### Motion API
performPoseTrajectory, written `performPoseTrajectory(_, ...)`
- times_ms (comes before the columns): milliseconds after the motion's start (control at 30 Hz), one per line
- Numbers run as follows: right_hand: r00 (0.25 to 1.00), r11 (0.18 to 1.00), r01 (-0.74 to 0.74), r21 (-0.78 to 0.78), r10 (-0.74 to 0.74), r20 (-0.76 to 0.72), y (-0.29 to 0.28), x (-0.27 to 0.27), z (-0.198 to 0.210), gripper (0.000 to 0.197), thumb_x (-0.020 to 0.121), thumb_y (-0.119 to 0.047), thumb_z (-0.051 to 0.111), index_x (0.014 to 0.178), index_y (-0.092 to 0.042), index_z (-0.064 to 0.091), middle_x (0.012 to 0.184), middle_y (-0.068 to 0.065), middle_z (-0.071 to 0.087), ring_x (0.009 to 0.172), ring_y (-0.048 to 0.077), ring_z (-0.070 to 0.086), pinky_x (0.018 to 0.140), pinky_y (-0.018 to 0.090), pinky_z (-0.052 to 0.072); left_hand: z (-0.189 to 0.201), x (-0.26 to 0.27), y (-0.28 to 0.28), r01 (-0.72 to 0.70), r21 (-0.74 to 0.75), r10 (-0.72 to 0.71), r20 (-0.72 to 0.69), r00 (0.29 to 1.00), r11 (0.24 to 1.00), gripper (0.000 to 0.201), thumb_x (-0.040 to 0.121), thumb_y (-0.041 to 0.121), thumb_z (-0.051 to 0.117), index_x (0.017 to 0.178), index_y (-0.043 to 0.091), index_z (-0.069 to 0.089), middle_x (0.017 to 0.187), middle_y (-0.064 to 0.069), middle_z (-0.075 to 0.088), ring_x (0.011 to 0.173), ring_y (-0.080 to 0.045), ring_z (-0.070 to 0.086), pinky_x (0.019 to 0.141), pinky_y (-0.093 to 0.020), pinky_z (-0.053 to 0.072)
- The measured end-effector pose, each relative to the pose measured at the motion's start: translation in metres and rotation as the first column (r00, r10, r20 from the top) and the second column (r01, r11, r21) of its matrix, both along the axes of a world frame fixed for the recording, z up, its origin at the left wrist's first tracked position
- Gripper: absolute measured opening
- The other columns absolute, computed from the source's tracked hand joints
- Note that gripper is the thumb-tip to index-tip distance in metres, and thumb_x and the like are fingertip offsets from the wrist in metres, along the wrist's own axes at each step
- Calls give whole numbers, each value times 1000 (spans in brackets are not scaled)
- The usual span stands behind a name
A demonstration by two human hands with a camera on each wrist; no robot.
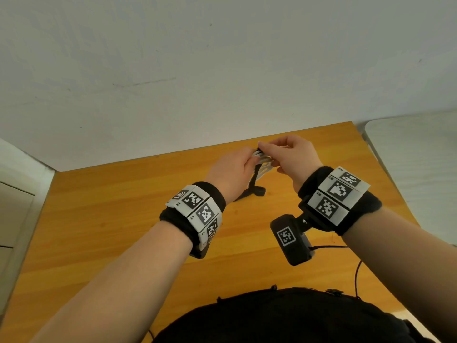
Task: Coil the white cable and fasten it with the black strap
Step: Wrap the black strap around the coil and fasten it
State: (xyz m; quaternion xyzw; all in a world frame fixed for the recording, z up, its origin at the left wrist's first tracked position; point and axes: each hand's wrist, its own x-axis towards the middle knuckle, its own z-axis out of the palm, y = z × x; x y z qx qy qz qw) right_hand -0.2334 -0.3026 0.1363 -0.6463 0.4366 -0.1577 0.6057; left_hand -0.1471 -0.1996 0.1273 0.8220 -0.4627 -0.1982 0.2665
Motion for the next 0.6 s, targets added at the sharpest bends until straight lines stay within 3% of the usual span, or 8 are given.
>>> performPoseTrajectory(133, 1000, 1000, -29, 4, 29, 0, 0, 1, 1, 12, 81, -22, 70, 82, -13, 61, 77, 0, 62, 66, 11, 56, 59, 20, 47, 0, 0, 2, 3, 23, -4, 53, 999, 1000, 32, 101, 28, 31, 117, 14, 55, 87, 2, 53, 74, -13, 47, 62, -25, 32)
performPoseTrajectory(300, 999, 999, -35, 28, 35, -2, 1, 0, 1, 13, 79, -19, 72, 77, -14, 60, 77, 2, 63, 68, 12, 57, 62, 23, 47, -2, 2, 4, 18, 48, -21, 72, 997, 999, 33, 101, 29, 31, 117, 15, 56, 100, -3, 62, 86, -18, 55, 71, -30, 42)
performPoseTrajectory(400, 999, 994, -48, 103, 45, 28, 0, 0, 3, 12, 79, -12, 71, 84, -15, 59, 79, 3, 62, 67, 13, 56, 58, 22, 45, -4, 3, 3, 29, 72, -35, 83, 996, 997, 31, 100, 30, 31, 114, 15, 56, 93, -1, 58, 80, -16, 52, 65, -27, 37)
performPoseTrajectory(533, 993, 973, -34, 230, 7, 114, -1, -1, 7, 14, 85, 0, 59, 82, -13, 56, 74, 4, 57, 60, 13, 51, 56, 23, 41, -3, 2, 2, -8, 29, 9, -41, 999, 1000, 26, 99, 29, 38, 113, 14, 54, 80, 6, 50, 65, -5, 45, 55, -21, 31)
performPoseTrajectory(600, 986, 957, -24, 288, -24, 162, -1, -2, 8, 18, 85, 5, 55, 80, -11, 55, 73, 7, 57, 58, 15, 50, 53, 24, 38, -4, 3, 1, -26, 17, 28, -86, 996, 999, 26, 99, 27, 39, 113, 12, 54, 77, 5, 49, 63, -6, 44, 54, -22, 31)
